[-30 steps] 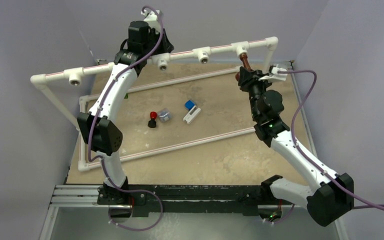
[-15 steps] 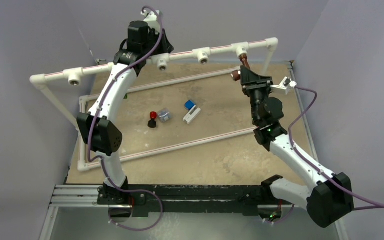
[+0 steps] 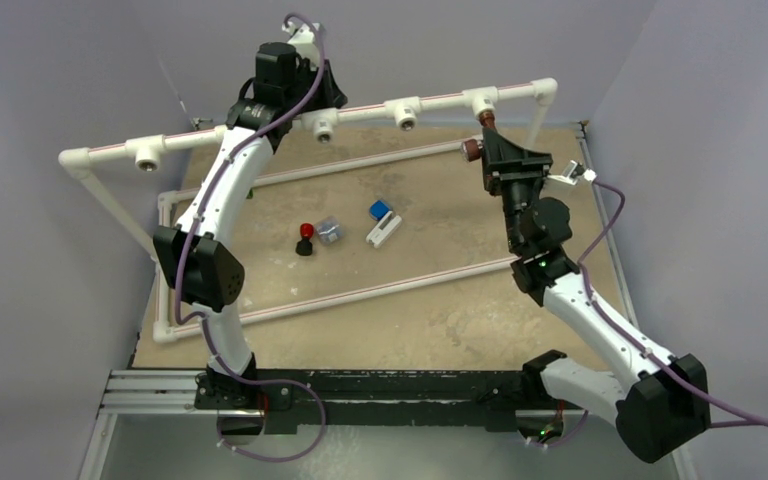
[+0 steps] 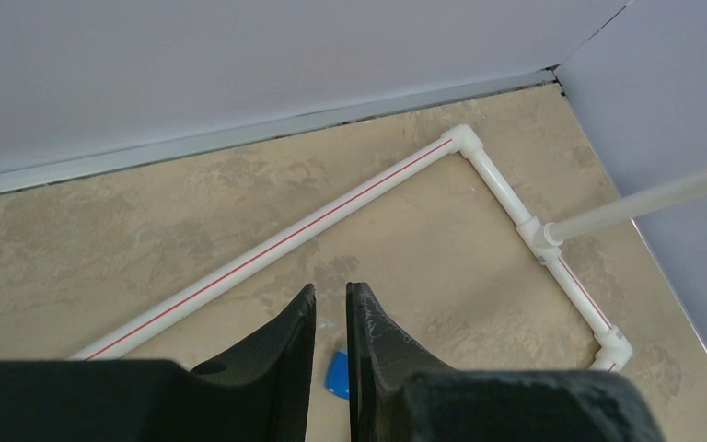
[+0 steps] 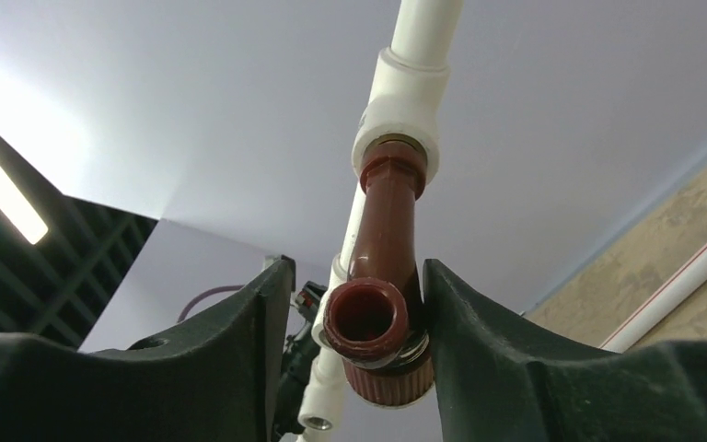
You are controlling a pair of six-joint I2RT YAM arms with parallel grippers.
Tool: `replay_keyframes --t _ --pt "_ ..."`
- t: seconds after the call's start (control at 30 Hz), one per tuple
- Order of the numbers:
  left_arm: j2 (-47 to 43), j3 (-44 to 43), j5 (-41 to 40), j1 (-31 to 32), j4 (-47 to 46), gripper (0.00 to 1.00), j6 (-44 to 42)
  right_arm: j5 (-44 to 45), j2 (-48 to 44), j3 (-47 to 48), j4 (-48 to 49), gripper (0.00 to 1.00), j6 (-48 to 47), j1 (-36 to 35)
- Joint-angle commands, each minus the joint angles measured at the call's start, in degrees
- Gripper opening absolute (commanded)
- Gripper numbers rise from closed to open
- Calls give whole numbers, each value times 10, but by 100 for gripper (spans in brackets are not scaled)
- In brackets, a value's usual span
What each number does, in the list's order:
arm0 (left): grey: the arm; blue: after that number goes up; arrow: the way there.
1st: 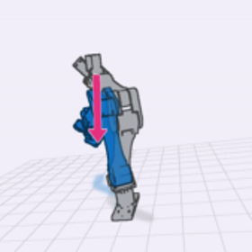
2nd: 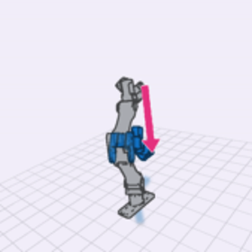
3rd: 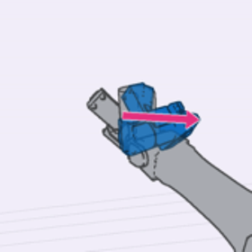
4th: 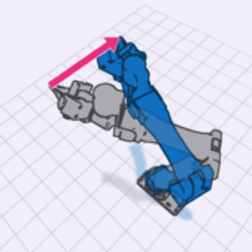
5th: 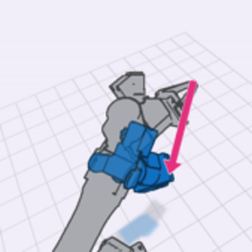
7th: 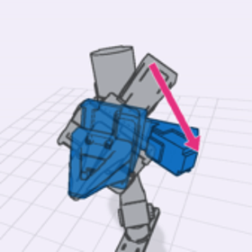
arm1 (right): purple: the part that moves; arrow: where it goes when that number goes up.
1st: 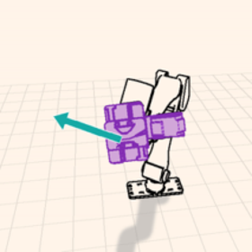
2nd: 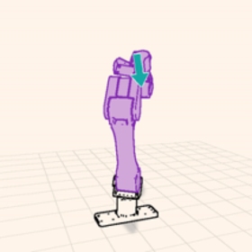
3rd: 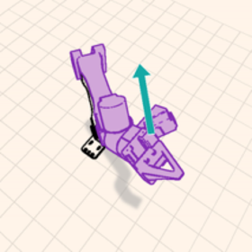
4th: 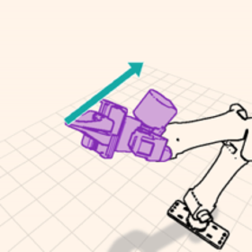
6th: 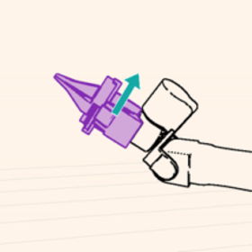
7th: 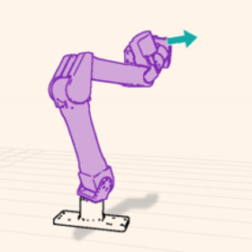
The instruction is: Install the water faucets
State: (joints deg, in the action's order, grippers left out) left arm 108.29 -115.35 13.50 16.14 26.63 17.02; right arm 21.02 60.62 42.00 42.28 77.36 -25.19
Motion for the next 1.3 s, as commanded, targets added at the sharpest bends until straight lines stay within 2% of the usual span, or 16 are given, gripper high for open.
replay_keyframes --t 0.0,0.23,0.67,0.9,1.1,1.27 --pt "36 12 29 6 49 17 7 -142 -31 32 -3 59 44 -37" --pt "38 6 26 6 51 17 11 -140 -59 18 -78 71 2 -36" --pt "43 -5 28 6 56 17 13 -95 -129 -13 -247 79 -132 -20" --pt "45 -5 30 6 55 17 13 -43 -168 12 -317 80 -302 -20" --pt "44 -5 29 6 55 17 10 -5 -206 50 -353 79 -498 -20" --pt "43 -6 28 5 55 17 7 -13 -244 70 -356 79 -690 -20"
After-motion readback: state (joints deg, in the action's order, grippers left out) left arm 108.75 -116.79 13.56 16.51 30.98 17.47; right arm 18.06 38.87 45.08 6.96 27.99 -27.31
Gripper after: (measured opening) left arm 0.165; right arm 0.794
